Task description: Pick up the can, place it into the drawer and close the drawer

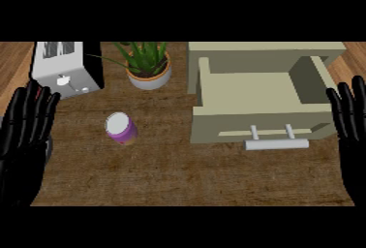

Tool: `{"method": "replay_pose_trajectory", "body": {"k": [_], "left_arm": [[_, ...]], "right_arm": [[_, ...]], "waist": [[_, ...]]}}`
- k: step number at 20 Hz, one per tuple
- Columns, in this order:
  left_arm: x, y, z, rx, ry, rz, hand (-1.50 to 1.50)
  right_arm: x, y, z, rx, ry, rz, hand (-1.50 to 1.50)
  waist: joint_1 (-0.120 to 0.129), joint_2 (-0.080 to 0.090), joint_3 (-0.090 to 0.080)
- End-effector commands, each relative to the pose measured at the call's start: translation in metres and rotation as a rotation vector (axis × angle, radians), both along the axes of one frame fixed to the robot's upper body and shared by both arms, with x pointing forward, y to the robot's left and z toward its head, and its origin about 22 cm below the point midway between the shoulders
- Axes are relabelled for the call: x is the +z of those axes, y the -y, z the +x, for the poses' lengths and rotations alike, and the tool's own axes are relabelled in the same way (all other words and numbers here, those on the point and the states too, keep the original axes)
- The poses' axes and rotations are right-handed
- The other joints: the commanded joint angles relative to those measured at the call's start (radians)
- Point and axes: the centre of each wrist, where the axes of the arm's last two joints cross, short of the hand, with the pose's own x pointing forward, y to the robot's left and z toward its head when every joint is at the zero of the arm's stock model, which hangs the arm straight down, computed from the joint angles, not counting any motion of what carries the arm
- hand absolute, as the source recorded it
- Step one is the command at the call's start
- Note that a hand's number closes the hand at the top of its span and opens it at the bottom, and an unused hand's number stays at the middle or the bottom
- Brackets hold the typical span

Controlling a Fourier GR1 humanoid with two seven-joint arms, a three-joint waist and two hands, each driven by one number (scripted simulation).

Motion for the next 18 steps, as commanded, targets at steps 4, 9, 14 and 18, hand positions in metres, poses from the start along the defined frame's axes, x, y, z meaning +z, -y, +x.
{"method": "replay_pose_trajectory", "body": {"k": [4, 9, 14, 18], "left_arm": [[0.002, 0.020, 0.003, 0.215, 0.032, -0.044, -1.50], [-0.038, 0.017, 0.001, 0.498, -0.313, -0.203, -1.50], [-0.011, 0.047, -0.013, 0.552, -0.322, -0.225, -1.50], [0.000, 0.054, -0.012, 0.565, -0.327, -0.201, -1.50]], "right_arm": [[-0.004, -0.008, -0.012, -0.016, -0.001, 0.013, -1.50], [-0.028, 0.010, -0.010, -0.158, -0.296, 0.067, -1.50], [-0.032, 0.010, -0.010, -0.167, -0.311, 0.090, -1.50], [-0.018, 0.021, -0.006, -0.170, -0.301, 0.082, -1.50]], "waist": [[0.035, 0.012, 0.032], [0.034, 0.018, 0.031], [0.041, 0.012, 0.032], [0.040, 0.013, 0.031]]}}
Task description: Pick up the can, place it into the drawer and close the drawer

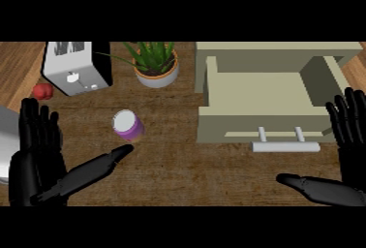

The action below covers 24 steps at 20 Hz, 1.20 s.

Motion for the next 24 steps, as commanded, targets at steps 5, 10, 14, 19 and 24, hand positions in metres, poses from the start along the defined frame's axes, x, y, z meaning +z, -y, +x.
{"method": "replay_pose_trajectory", "body": {"k": [5, 10, 14, 19, 24], "left_arm": [[0.007, -0.006, 0.032, 0.028, -0.021, -0.008, -1.50], [-0.023, 0.020, 0.037, 0.007, -0.069, -0.032, -1.50], [-0.042, 0.030, 0.041, 0.007, -0.099, -0.027, -1.50], [-0.071, 0.018, 0.039, 0.021, -0.142, -0.036, -1.50], [-0.118, 0.043, 0.030, 0.045, -0.177, -0.013, -1.50]], "right_arm": [[-0.005, 0.032, -0.002, -0.018, -0.001, 0.003, -1.50], [0.004, 0.028, -0.010, -0.022, -0.002, 0.006, -1.50], [0.004, 0.022, 0.005, -0.039, -0.002, 0.010, -1.50], [0.000, 0.024, -0.019, -0.012, 0.005, 0.006, -1.50], [-0.006, 0.021, -0.019, -0.032, 0.024, -0.006, -1.50]], "waist": [[-0.001, 0.000, 0.000], [-0.002, 0.000, 0.000], [0.000, 0.001, -0.001], [-0.001, 0.000, -0.001], [-0.004, 0.001, -0.001]]}}
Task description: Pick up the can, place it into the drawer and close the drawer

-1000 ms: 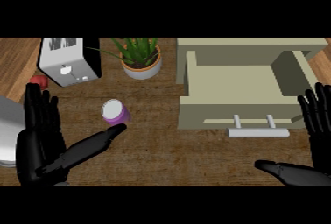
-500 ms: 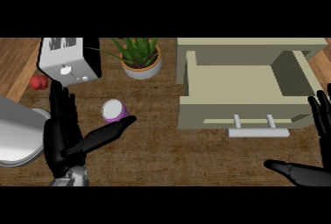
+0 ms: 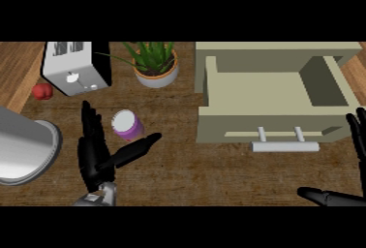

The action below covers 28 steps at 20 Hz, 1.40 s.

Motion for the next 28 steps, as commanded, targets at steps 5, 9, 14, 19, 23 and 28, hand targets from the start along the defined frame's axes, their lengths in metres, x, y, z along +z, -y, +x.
{"method": "replay_pose_trajectory", "body": {"k": [5, 9, 14, 19, 23, 28], "left_arm": [[-0.069, -0.003, 0.004, 0.063, -0.044, 0.020, -1.50], [-0.077, -0.030, 0.004, 0.082, -0.032, -0.009, -1.50], [-0.105, -0.014, 0.017, 0.097, -0.068, -0.005, -1.50], [-0.113, -0.029, 0.020, 0.084, -0.083, -0.037, -1.50], [-0.123, -0.022, 0.043, 0.106, -0.073, -0.034, -1.50], [-0.149, -0.034, 0.031, 0.135, -0.091, -0.079, -1.50]], "right_arm": [[0.005, -0.001, -0.004, -0.024, 0.006, -0.016, -1.50], [0.017, 0.015, -0.009, 0.004, 0.013, -0.007, -1.50], [0.009, 0.006, -0.009, -0.014, 0.000, -0.006, -1.50], [0.029, -0.001, -0.020, -0.006, 0.004, -0.013, -1.50], [0.027, 0.002, -0.022, -0.003, -0.010, -0.019, -1.50], [0.015, 0.021, -0.030, 0.000, 0.002, -0.030, -1.50]], "waist": [[-0.003, 0.001, -0.001], [0.002, 0.000, 0.000], [-0.001, 0.001, 0.000], [0.001, 0.000, 0.000], [-0.005, 0.001, 0.000], [-0.006, 0.001, 0.000]]}}
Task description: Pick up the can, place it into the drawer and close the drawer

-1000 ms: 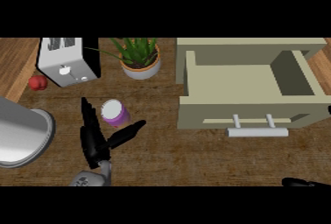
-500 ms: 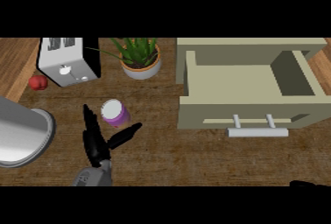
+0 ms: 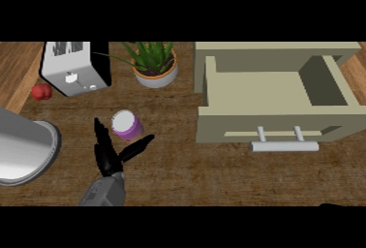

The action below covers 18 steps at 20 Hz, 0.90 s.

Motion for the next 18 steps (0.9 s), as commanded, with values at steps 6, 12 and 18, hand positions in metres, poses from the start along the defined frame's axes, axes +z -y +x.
{"method": "replay_pose_trajectory", "body": {"k": [6, 12, 18], "left_arm": [[-0.005, -0.007, 0.031, -0.013, -0.005, -0.027, -1.50], [-0.016, -0.036, 0.034, -0.033, 0.043, -0.004, -1.50], [-0.027, -0.025, 0.029, -0.148, 0.029, -0.028, -1.50]], "right_arm": [[0.009, 0.013, -0.008, 0.002, 0.006, 0.001, -1.50], [0.011, -0.003, -0.005, 0.007, 0.008, -0.016, -1.50], [0.031, -0.007, -0.001, 0.007, 0.017, -0.002, -1.50]], "waist": [[-0.002, 0.000, 0.000], [-0.006, 0.002, 0.000], [-0.009, 0.004, -0.001]]}}
